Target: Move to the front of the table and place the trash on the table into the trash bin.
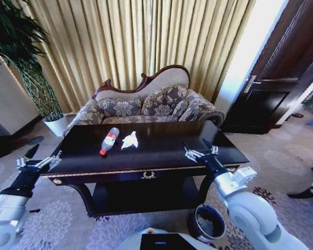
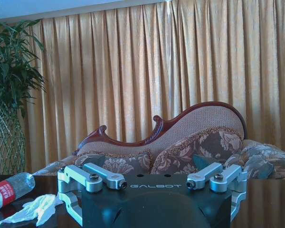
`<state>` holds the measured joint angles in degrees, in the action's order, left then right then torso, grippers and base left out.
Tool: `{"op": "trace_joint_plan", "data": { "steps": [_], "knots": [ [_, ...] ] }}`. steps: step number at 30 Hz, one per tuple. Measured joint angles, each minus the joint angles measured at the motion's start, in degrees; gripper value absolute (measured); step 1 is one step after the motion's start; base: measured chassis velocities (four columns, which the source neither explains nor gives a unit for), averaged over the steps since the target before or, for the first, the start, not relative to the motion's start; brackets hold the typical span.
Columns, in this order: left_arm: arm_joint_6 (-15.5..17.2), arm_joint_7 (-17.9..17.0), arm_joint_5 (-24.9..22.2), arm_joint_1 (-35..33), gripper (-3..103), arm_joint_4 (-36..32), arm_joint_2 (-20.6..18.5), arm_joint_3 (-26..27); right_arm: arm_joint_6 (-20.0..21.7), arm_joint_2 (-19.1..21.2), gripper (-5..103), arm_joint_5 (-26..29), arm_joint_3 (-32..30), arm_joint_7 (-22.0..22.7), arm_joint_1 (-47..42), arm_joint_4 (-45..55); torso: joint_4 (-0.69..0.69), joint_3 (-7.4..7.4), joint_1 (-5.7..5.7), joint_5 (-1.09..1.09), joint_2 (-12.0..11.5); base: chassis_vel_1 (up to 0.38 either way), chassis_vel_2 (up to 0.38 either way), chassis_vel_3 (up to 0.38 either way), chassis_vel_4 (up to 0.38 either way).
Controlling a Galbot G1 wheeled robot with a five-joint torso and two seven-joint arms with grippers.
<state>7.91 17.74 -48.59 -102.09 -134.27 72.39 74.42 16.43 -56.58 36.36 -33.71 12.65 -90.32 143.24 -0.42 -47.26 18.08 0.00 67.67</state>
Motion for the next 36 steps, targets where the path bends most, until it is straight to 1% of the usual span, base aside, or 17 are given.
{"op": "trace_joint_plan", "data": {
  "steps": [6,10,14,15,19,20,24,25,28,30,31,33,34,35,36],
  "knots": [
    [0.0,0.1,0.3,0.2,100,0.1,0.7,-0.1,0.0,0.1,100,-0.2,0.1,-0.2,-0.9,0.0,-0.01,0.0,0.0,0.0,0.0,-0.085,0.073,0.078,-0.079],
    [0.0,0.2,0.2,-0.1,100,-0.1,1.1,0.0,-0.3,1.0,100,0.4,0.2,-0.2,-0.9,0.0,-0.02,0.0,0.0,0.0,0.0,-0.057,0.061,0.049,-0.067],
    [0.0,0.2,-0.2,-0.7,100,-1.0,1.7,0.9,-1.5,5.4,100,4.1,1.1,-0.2,1.9,-0.8,0.0,0.0,0.01,-0.01,0.0,-0.007,0.013,0.007,-0.01],
    [0.0,0.2,-0.2,-0.7,100,-1.0,1.7,0.9,-1.5,5.4,100,4.1,1.1,-0.2,1.9,-0.8,0.0,0.0,0.01,-0.01,0.0,0.0,0.0,0.0,0.0],
    [0.0,0.3,-0.2,-1.7,100,-1.8,2.8,0.8,-2.0,10.7,100,7.5,2.0,-2.1,5.7,-4.2,0.0,0.0,-0.01,-0.01,0.0,0.0,0.0,0.0,0.0],
    [0.0,0.3,-0.2,-1.7,100,-1.8,2.8,0.8,-2.0,10.7,100,7.5,2.0,-2.1,5.7,-4.2,0.0,0.0,-0.01,-0.01,0.0,0.0,0.0,0.0,0.0],
    [0.0,0.4,-0.2,-2.1,100,-2.8,3.5,0.4,-2.3,14.7,100,9.7,4.0,-4.5,9.6,-7.2,0.0,-0.01,0.0,-0.01,0.0,0.0,0.0,0.0,0.0],
    [0.0,0.4,-0.2,-2.1,100,-2.8,3.5,0.4,-2.3,14.7,100,9.7,4.0,-4.5,9.6,-7.2,0.0,-0.01,0.0,-0.01,0.0,0.0,0.0,0.0,0.0],
    [0.1,0.4,-0.2,-2.0,100,-3.4,3.8,0.4,-2.3,16.9,100,11.2,7.2,-5.0,13.2,-9.0,0.0,0.0,0.0,-0.01,0.0,0.0,0.0,0.0,0.0],
    [0.1,0.4,-0.2,-2.0,100,-3.9,4.2,0.3,-2.3,18.5,100,12.4,10.4,-5.0,16.0,-10.1,-0.01,0.0,0.0,-0.01,0.0,0.0,0.0,0.0,0.0],
    [0.1,0.4,-0.2,-2.0,100,-3.9,4.2,0.3,-2.3,18.5,100,12.4,10.4,-5.0,16.0,-10.1,-0.01,0.0,0.0,-0.01,0.0,0.0,0.0,0.0,0.0],
    [0.1,0.4,-0.2,-2.4,100,-4.3,4.7,0.2,-2.0,20.2,100,13.7,13.8,-5.0,19.5,-11.4,0.0,0.0,0.0,0.01,0.0,0.0,0.0,0.0,0.0],
    [0.1,0.4,-0.1,-2.5,100,-4.5,4.9,0.2,-1.7,20.6,100,14.3,15.1,-5.0,20.8,-12.0,0.0,0.0,0.0,0.0,0.0,0.0,0.0,0.0,0.0],
    [0.1,0.4,-0.1,-2.5,100,-4.5,4.9,0.2,-1.7,20.6,100,14.3,15.1,-5.0,20.8,-12.0,0.0,0.0,0.0,0.0,0.0,0.0,0.0,0.0,0.0],
    [0.2,0.4,-0.1,-2.8,100,-4.8,5.3,0.1,-1.3,21.1,100,15.4,17.3,-5.0,23.4,-13.1,-0.01,0.0,0.0,0.0,0.0,0.0,0.0,0.0,0.0]
  ]
}}
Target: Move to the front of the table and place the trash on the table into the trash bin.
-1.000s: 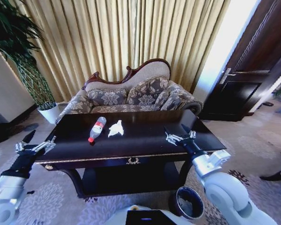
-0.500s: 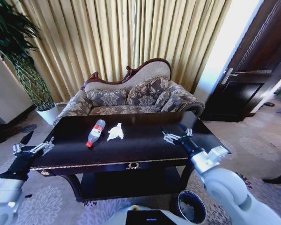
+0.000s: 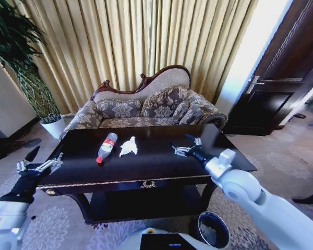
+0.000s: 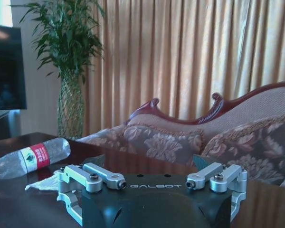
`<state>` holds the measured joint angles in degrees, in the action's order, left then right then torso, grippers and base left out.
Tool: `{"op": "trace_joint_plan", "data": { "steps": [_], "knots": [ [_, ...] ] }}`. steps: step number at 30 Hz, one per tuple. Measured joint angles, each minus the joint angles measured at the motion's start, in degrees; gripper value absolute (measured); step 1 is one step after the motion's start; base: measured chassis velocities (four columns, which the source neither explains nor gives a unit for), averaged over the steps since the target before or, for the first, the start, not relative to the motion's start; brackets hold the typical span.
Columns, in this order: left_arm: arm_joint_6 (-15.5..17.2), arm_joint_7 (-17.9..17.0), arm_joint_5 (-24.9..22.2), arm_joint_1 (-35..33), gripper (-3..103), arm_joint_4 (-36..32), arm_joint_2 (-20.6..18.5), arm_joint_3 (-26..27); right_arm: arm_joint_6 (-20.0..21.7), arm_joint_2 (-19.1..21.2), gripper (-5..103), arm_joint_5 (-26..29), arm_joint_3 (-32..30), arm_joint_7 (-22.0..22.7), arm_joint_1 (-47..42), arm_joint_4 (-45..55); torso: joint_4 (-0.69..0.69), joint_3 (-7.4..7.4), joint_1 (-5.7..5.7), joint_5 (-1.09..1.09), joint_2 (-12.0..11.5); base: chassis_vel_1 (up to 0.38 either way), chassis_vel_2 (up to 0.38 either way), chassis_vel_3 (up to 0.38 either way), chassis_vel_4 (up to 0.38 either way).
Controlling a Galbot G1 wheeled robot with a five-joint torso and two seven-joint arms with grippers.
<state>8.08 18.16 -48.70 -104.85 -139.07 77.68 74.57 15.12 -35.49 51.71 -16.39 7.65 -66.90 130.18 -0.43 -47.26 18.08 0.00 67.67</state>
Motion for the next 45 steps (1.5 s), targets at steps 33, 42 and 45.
{"op": "trace_joint_plan", "data": {
  "steps": [33,42,45],
  "knots": [
    [3.1,-4.8,0.2,-0.6,100,-4.2,1.4,-0.2,10.7,-16.5,100,8.5,39.9,13.5,43.0,-17.0,0.01,0.0,0.0,0.02,0.0,0.0,0.0,0.0,0.0],
    [3.8,-6.2,0.4,-0.8,100,-4.2,1.0,-0.4,12.9,-22.1,100,8.9,42.2,16.3,42.3,-18.5,0.0,0.0,0.0,0.01,0.0,0.0,0.0,0.0,0.0],
    [3.8,-6.2,0.4,-0.9,100,-4.2,1.0,-0.2,12.9,-23.1,100,8.3,42.6,16.3,41.9,-19.1,0.0,0.0,0.0,0.01,0.0,0.0,0.0,0.0,0.0]
  ]
}}
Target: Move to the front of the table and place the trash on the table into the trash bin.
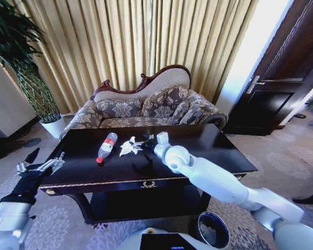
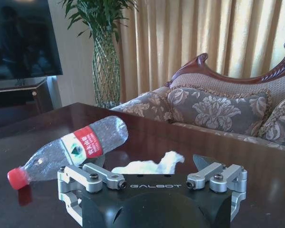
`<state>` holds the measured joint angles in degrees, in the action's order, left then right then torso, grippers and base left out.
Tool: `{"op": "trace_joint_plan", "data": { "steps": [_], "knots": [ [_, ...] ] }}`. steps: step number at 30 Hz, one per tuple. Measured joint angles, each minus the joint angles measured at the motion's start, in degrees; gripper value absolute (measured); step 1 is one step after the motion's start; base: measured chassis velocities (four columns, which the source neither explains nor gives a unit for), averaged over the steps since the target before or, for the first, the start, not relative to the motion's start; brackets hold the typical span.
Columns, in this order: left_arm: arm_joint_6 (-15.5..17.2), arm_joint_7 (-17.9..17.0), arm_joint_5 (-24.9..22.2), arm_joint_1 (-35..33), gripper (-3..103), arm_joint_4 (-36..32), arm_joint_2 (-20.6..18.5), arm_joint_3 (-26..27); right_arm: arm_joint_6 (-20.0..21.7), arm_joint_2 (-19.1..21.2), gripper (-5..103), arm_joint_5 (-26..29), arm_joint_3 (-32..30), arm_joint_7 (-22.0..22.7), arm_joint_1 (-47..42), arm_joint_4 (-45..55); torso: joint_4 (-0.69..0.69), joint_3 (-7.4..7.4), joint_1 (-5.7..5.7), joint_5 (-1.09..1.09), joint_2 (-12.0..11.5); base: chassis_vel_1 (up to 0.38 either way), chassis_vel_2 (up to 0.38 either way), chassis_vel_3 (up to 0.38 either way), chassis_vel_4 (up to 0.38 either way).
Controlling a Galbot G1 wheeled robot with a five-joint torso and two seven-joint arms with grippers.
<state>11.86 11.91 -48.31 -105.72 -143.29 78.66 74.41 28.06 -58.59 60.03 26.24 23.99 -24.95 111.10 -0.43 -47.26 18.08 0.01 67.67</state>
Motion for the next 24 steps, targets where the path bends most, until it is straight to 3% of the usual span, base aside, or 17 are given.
{"op": "trace_joint_plan", "data": {
  "steps": [24],
  "knots": [
    [-0.3,0.4,-0.2,0.4,100,0.0,0.2,0.5,-0.3,-7.0,100,-3.3,3.5,-0.3,1.0,-8.2,0.01,0.0,0.0,0.0,0.0,0.0,0.0,0.0,0.0]
  ]
}}
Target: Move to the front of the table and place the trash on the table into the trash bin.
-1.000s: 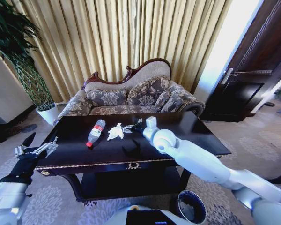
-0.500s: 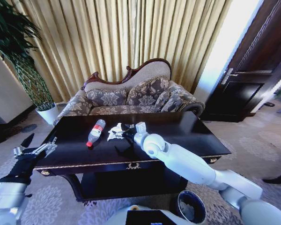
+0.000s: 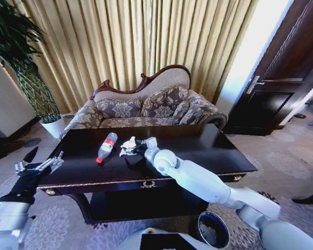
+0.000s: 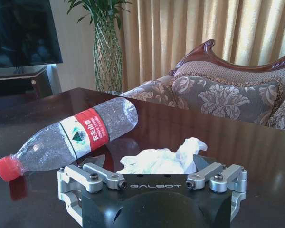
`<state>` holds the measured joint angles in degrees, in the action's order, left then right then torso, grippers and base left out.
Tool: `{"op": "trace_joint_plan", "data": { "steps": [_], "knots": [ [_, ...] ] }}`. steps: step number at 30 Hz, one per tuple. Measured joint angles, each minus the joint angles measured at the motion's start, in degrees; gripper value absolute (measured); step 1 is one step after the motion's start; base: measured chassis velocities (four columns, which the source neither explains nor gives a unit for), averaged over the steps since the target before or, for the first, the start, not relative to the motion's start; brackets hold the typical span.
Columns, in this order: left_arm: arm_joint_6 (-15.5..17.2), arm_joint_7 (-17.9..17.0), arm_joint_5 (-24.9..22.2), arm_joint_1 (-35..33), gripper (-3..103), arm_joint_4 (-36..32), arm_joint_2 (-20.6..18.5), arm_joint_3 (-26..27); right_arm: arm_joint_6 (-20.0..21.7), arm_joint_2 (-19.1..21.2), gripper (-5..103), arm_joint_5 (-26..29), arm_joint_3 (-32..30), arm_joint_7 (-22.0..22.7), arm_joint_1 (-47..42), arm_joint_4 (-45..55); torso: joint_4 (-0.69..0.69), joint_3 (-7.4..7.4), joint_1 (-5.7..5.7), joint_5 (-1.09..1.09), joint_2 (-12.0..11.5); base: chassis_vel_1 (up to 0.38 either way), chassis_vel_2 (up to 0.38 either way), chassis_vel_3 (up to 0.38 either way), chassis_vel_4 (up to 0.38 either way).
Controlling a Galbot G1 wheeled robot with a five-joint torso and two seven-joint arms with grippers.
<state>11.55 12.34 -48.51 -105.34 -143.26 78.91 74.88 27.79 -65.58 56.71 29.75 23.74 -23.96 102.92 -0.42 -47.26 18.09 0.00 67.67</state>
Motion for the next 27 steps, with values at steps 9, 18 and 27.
{"op": "trace_joint_plan", "data": {
  "steps": [9,18,27],
  "knots": [
    [-0.7,0.1,-0.4,0.1,100,0.0,0.0,0.2,-0.8,-0.2,94,-0.8,1.0,0.0,0.4,-0.5,-0.01,0.0,0.0,0.0,0.0,0.0,0.0,0.0,0.0],
    [-0.9,0.3,-0.7,0.3,100,0.1,-0.5,0.1,-1.7,0.3,55,-1.8,1.1,-0.2,0.2,-0.8,-0.01,0.0,0.0,0.0,0.0,0.0,0.0,0.0,0.0],
    [-1.8,1.3,-1.7,0.1,100,0.9,-1.0,0.8,-1.9,-0.1,28,-2.3,1.4,-0.5,0.5,-1.3,0.0,0.0,0.0,0.0,0.0,0.0,0.0,0.0,0.0]
  ]
}}
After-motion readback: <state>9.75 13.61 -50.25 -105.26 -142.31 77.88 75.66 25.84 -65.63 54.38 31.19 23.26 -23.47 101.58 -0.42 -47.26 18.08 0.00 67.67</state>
